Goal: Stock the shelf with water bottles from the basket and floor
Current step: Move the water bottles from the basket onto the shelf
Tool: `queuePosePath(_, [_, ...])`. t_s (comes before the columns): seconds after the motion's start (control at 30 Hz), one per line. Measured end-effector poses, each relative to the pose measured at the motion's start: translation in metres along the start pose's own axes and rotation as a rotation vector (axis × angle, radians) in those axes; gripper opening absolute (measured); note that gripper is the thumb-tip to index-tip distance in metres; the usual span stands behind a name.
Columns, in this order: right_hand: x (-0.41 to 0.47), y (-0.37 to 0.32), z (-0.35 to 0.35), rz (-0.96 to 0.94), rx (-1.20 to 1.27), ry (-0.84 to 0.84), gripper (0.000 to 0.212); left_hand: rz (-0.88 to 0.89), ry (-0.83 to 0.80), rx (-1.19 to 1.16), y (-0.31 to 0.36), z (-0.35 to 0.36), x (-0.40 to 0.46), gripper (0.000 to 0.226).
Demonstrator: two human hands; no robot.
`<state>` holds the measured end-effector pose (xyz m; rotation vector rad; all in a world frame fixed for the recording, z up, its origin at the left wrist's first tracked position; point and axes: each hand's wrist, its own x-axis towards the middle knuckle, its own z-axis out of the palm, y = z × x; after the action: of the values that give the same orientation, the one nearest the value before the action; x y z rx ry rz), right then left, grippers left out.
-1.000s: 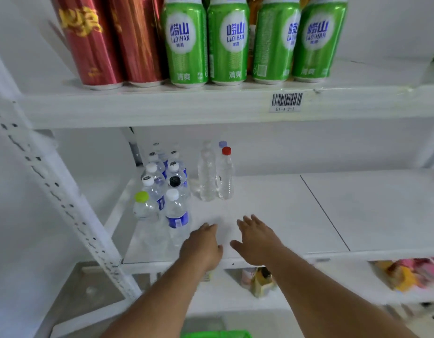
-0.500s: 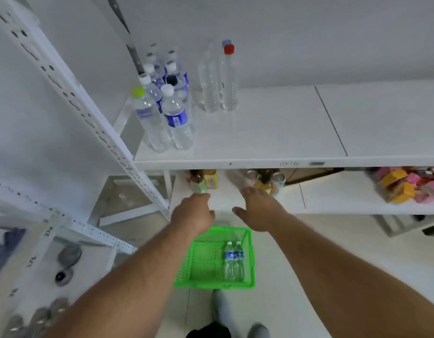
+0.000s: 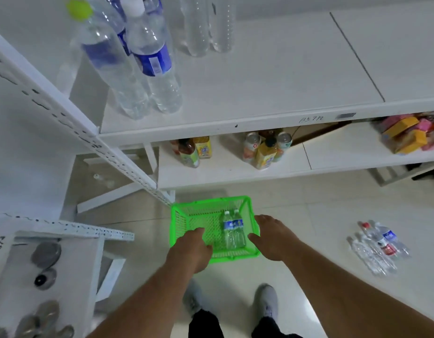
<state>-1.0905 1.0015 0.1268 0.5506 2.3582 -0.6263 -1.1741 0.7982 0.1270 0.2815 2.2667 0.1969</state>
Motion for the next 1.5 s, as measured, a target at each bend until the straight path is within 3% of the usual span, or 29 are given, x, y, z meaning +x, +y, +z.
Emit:
queuePosePath(0.27, [0.123,0.014,0.094,0.204,0.153,-0.073,0.052,0.045,-0.039,-0.056,-0.053,0.056,0.128,0.063])
queuePosePath(0.67, [0.406,0.101,0.298,0.290,0.187,-0.138,0.036,-0.073,-0.081,-0.284,-0.101,0.292,0.396,0.063])
queuePosePath(0.83, [0.474,0.124,0.356,0.308,0.221,-0.087,0.044,-0.134,-0.084,-0.385,-0.109,0.357,0.473,0.064])
queuePosePath(1.03, [0.504,0.131,0.397,0.389,0.308,-0.035,0.048,-0.154,-0.078,-0.443,-0.110,0.396,0.518,0.064])
queuePosePath(1.13, [0.508,0.134,0.402,0.395,0.344,0.081,0.037,-0.187,-0.091,-0.472,-0.112,0.404,0.522,0.065])
queuePosePath(1.27, [0.524,0.138,0.401,0.395,0.399,0.162,0.045,-0.234,-0.088,-0.478,-0.119,0.409,0.532,0.073])
queuePosePath(1.37, [0.544,0.138,0.407,0.411,0.461,0.053,0.035,-0.266,-0.075,-0.490,-0.123,0.415,0.542,0.079])
queuePosePath(1.5, [0.569,0.134,0.424,0.363,0.482,-0.075,0.048,-0.321,-0.104,-0.450,-0.127,0.413,0.555,0.081])
